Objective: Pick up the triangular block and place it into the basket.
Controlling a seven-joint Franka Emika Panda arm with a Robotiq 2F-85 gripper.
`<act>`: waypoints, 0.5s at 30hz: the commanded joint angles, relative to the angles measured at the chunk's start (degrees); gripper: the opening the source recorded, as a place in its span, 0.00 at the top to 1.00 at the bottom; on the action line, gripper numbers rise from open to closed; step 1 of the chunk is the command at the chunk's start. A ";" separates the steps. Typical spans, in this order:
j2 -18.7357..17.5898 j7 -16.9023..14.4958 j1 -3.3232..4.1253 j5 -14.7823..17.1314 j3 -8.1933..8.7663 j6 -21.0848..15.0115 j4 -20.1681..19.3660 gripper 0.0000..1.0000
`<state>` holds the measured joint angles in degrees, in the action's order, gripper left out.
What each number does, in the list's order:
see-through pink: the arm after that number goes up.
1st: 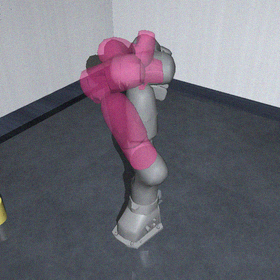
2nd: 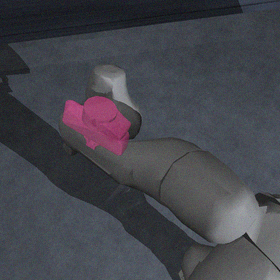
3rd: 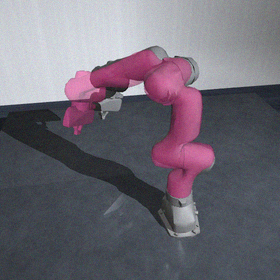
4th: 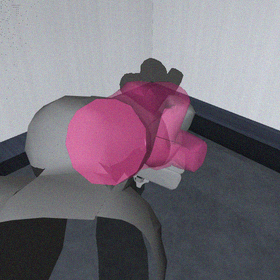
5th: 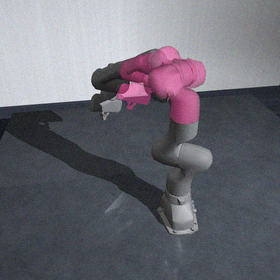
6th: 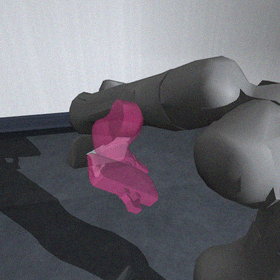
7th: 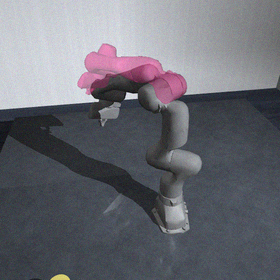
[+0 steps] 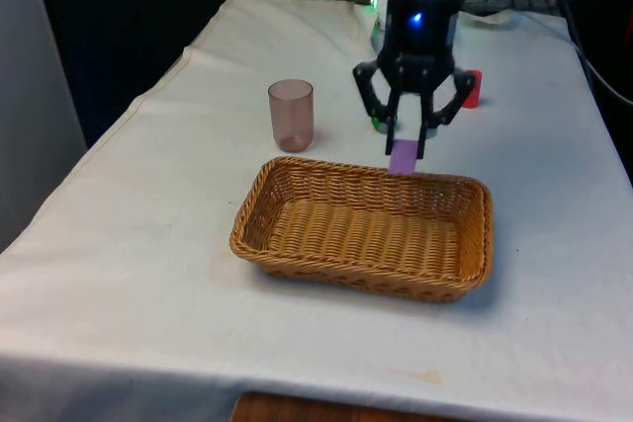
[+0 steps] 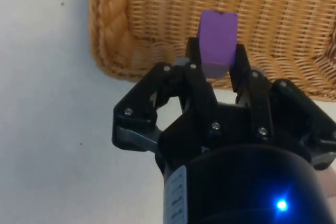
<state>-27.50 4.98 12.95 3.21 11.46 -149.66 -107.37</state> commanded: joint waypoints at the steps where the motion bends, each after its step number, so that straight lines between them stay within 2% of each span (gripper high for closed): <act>1: -1.15 -1.60 -1.03 1.43 -0.63 -0.34 0.63 0.67; 4: -2.69 -3.27 -1.38 2.92 -0.06 -0.74 1.43 0.67; 5: -2.23 -2.29 -0.46 2.06 0.74 -0.40 1.15 0.67; 6: -3.67 -4.35 -1.60 3.78 0.34 -1.09 1.89 0.67; 13: -8.02 -9.05 -2.46 7.91 1.95 -2.46 4.13 0.67; 14: -8.02 -9.05 -2.46 7.91 1.95 -2.46 4.13 0.67; 15: -8.31 -8.94 -1.66 8.02 3.09 -2.35 4.13 0.67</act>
<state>-35.81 -3.95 11.29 11.23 14.55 -152.01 -103.25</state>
